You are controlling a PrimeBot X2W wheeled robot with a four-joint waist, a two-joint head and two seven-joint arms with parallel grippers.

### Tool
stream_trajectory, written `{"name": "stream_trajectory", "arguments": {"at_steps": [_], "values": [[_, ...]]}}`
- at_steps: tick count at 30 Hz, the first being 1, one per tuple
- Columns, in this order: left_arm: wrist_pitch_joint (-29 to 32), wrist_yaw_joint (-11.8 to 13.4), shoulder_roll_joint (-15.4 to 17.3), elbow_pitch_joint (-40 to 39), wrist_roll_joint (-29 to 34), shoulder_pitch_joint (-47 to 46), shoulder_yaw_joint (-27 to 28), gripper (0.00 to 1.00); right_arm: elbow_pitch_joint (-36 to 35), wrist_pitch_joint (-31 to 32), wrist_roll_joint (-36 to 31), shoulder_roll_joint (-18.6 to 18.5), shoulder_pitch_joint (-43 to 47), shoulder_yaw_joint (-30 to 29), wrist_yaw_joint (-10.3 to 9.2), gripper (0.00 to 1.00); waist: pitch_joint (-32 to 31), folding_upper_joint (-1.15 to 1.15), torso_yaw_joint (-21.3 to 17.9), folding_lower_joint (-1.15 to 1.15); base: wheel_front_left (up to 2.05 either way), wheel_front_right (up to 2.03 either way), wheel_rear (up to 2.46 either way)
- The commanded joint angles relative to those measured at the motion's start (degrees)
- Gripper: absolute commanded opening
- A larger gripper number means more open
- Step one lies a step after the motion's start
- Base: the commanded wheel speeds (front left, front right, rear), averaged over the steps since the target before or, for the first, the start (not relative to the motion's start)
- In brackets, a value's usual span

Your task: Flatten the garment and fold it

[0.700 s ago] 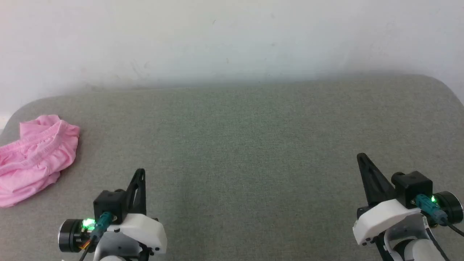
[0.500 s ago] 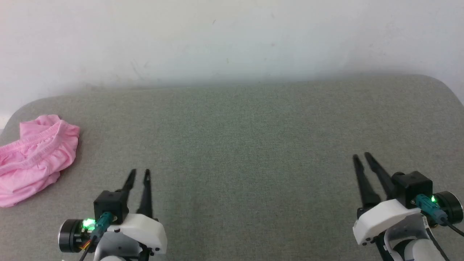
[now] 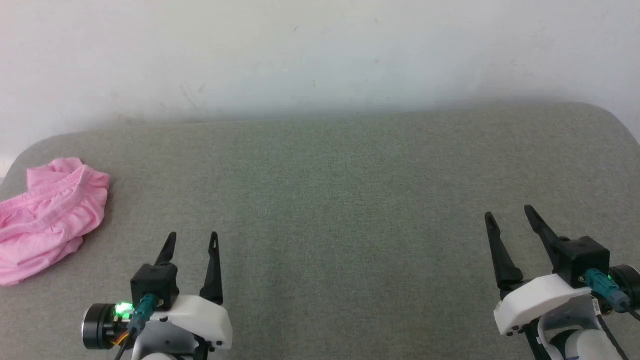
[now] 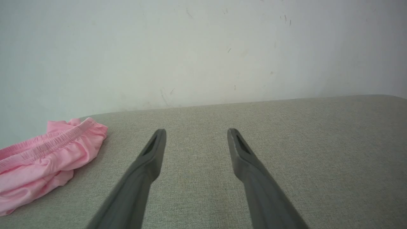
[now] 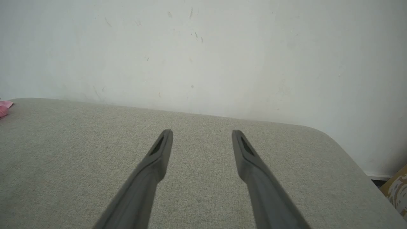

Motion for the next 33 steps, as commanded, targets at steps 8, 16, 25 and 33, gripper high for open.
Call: {"name": "stream_trajectory", "arguments": {"at_steps": [8, 16, 25, 33], "values": [[-1.46, 2.06, 0.27, -0.24, 0.21, -0.73, -1.09, 1.0, -0.84, -1.45, 1.17, 0.05, 0.35, -0.68, -0.02, 1.0, 0.14, 0.0, 0.62, 0.0, 0.0, 0.0, 0.0], [-2.42, 3.57, 0.69, -0.56, 0.06, -1.11, -1.55, 1.0, -1.47, -2.41, 1.19, 0.07, 0.37, -0.91, -0.03, 1.0, 0.53, 0.0, 2.48, 0.0, 0.0, 0.0, 0.0], [-3.5, 5.28, 0.92, -0.95, -0.16, -1.53, -1.78, 1.0, -1.98, -3.49, 1.19, 0.09, 0.43, -1.44, -0.04, 1.0, 1.11, 0.0, 5.97, 0.0, 0.0, 0.0, 0.0], [-4.33, 6.55, 0.85, -1.21, -0.33, -1.69, -1.89, 1.0, -2.37, -4.32, 1.03, 0.11, 0.45, -1.71, -0.04, 1.0, 1.59, 0.0, 9.42, 0.0, 0.0, 0.0, 0.0]]}}
